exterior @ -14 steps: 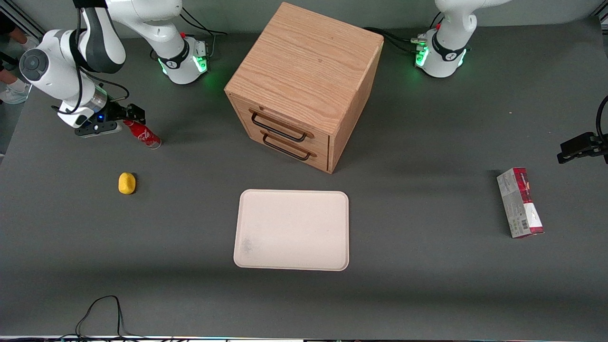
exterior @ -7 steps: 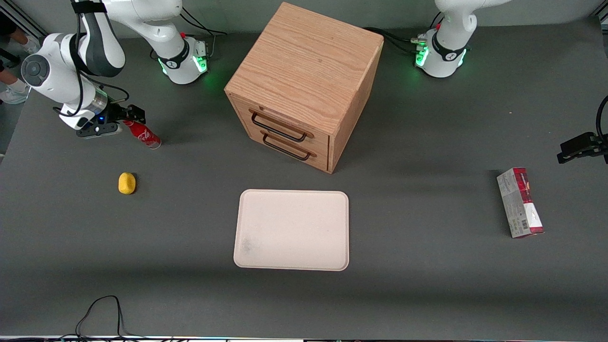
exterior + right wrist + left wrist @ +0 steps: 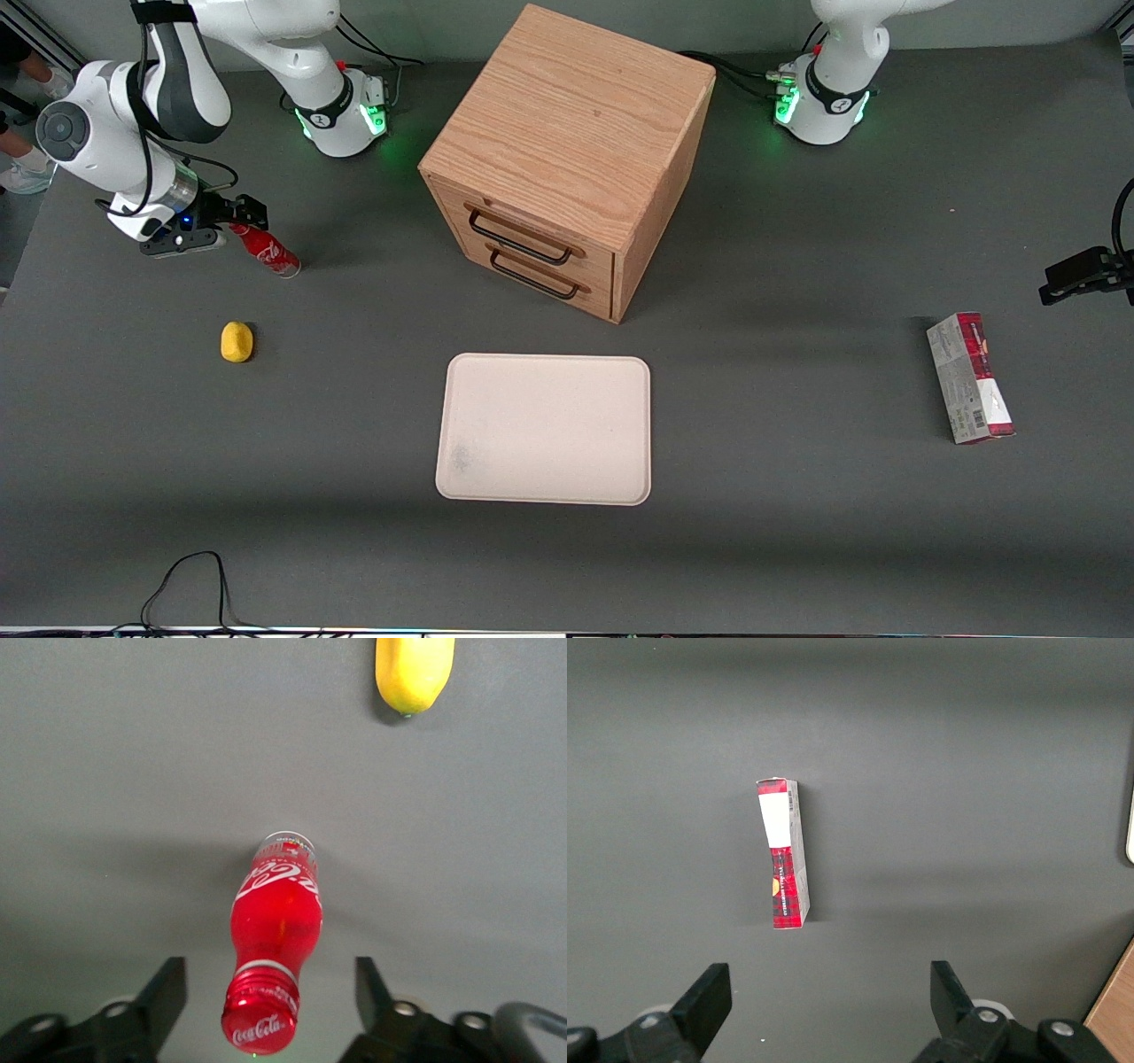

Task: Place coke bottle on tray
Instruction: 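Close the right gripper around the bottle's cap end, then lift the bottle and swing it upright with the right gripper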

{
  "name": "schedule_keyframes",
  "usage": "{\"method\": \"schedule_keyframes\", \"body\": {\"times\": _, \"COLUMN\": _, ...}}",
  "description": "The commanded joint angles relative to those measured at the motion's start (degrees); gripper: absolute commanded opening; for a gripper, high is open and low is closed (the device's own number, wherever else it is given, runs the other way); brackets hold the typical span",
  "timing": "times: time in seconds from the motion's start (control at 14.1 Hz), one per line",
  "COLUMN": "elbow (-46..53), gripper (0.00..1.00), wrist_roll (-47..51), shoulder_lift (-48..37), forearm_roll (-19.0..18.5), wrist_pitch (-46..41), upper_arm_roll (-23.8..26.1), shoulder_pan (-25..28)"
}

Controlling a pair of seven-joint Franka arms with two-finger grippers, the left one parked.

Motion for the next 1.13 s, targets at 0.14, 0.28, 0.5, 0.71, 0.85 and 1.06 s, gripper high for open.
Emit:
{"method": "schedule_keyframes", "body": {"times": 0.14, "elbow": 1.44, "gripper": 0.06, "wrist_roll": 0.07, "shoulder_lift": -1.11, "forearm_roll": -1.34, "wrist_pitch": -3.06, "upper_arm_roll": -0.33, "shoulder_pan": 0.49}}
{"method": "schedule_keyframes", "body": {"times": 0.28, "elbow": 2.4, "gripper": 0.0, "wrist_roll": 0.08, "shoulder_lift": -1.2, "forearm_roll": -1.34, "wrist_pitch": -3.5, "upper_arm_roll": -0.24, "shoulder_pan": 0.58}}
{"method": "schedule_keyframes", "body": {"times": 0.5, "elbow": 5.39, "gripper": 0.0, "wrist_roll": 0.08, "shoulder_lift": -2.86, "forearm_roll": -1.25, "wrist_pitch": -7.09, "upper_arm_roll": 0.11, "shoulder_pan": 0.49}}
{"method": "schedule_keyframes", "body": {"times": 0.71, "elbow": 10.12, "gripper": 0.0, "wrist_roll": 0.16, "shoulder_lift": -5.15, "forearm_roll": -1.16, "wrist_pitch": -13.58, "upper_arm_roll": 0.28, "shoulder_pan": 0.58}}
{"method": "schedule_keyframes", "body": {"times": 0.85, "elbow": 16.44, "gripper": 0.0, "wrist_roll": 0.34, "shoulder_lift": -5.51, "forearm_roll": -1.07, "wrist_pitch": -20.08, "upper_arm_roll": 1.24, "shoulder_pan": 0.84}}
{"method": "schedule_keyframes", "body": {"times": 1.06, "elbow": 28.65, "gripper": 0.0, "wrist_roll": 0.43, "shoulder_lift": -4.99, "forearm_roll": -0.64, "wrist_pitch": -30.97, "upper_arm_roll": 4.84, "shoulder_pan": 0.84}}
